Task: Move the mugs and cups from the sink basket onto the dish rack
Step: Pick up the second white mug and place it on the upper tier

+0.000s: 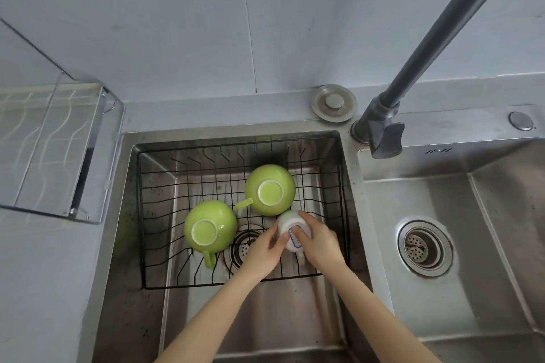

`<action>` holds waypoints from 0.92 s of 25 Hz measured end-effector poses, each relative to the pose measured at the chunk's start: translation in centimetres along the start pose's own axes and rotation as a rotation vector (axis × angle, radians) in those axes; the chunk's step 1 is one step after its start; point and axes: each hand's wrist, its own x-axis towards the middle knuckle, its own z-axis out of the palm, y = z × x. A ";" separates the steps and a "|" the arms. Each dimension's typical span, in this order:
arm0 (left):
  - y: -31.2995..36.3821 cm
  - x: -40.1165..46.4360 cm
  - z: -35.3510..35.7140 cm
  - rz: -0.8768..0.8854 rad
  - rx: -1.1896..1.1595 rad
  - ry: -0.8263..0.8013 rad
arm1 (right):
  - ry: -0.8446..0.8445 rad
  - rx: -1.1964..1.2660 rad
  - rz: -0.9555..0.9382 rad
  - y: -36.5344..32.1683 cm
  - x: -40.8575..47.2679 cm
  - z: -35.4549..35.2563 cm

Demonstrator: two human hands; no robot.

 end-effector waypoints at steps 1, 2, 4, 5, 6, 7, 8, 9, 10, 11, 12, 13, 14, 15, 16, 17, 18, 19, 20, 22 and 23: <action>0.1 -0.3 0.0 0.005 -0.038 0.002 | 0.007 0.002 -0.001 -0.2 -0.2 -0.1; 0.3 -0.6 0.1 0.004 -0.071 -0.012 | 0.010 -0.001 -0.002 -0.4 -0.5 -0.3; 0.4 -1.3 0.1 -0.003 -0.104 -0.065 | -0.002 -0.024 -0.001 -0.7 -0.9 -0.7; 0.4 -1.6 0.1 0.002 -0.103 -0.088 | -0.010 -0.031 0.005 -0.8 -1.1 -1.0; 0.2 -1.9 0.1 0.013 -0.090 -0.101 | -0.016 -0.028 0.011 -0.9 -1.3 -1.2; 0.0 -2.2 0.2 0.030 -0.066 -0.103 | -0.020 -0.017 0.017 -1.0 -1.6 -1.5; -0.3 -2.4 0.2 0.052 -0.035 -0.096 | -0.020 -0.005 0.020 -1.1 -2.0 -1.6; -0.4 -2.7 0.2 0.075 0.000 -0.088 | -0.018 0.004 0.019 -1.2 -2.4 -1.8; -0.4 -3.0 0.3 0.099 0.030 -0.069 | -0.017 0.011 0.014 -1.4 -2.7 -1.9; -0.2 -3.3 0.3 0.113 0.051 -0.040 | -0.015 0.014 0.004 -1.6 -3.2 -2.0; 0.0 -3.7 0.2 0.122 0.060 -0.010 | -0.014 0.012 -0.009 -1.8 -3.7 -2.1; 0.3 -4.1 0.1 0.128 0.066 0.015 | -0.016 0.005 -0.021 -2.0 -4.2 -2.2; 0.3 -4.5 0.0 0.133 0.073 0.032 | -0.021 0.001 -0.029 -2.2 -4.8 -2.3; 0.4 -4.9 -0.1 0.140 0.084 0.050 | -0.029 0.009 -0.037 -2.4 -5.4 -2.4; 0.5 -5.4 -0.3 0.150 0.092 0.075 | -0.039 0.029 -0.048 -2.5 -6.0 -2.6; 0.6 -5.8 -0.5 0.157 0.085 0.106 | -0.054 0.054 -0.057 -2.7 -6.6 -2.8; 0.7 -6.4 -0.7 0.163 0.061 0.135 | -0.069 0.084 -0.064 -2.9 -7.2 -3.1; 0.8 -7.0 -0.9 0.176 0.030 0.153 | -0.082 0.119 -0.071 -3.0 -7.7 -3.5; 1.1 -7.6 -1.1 0.196 -0.005 0.166 | -0.094 0.146 -0.093 -3.1 -8.2 -3.9; 1.7 -8.6 -1.8 0.222 -0.047 0.187 | -0.107 0.115 -0.195 -3.4 -9.4 -4.5; 2.0 -9.3 -2.4 0.240 -0.051 0.202 | -0.101 0.064 -0.259 -3.6 -10.3 -4.6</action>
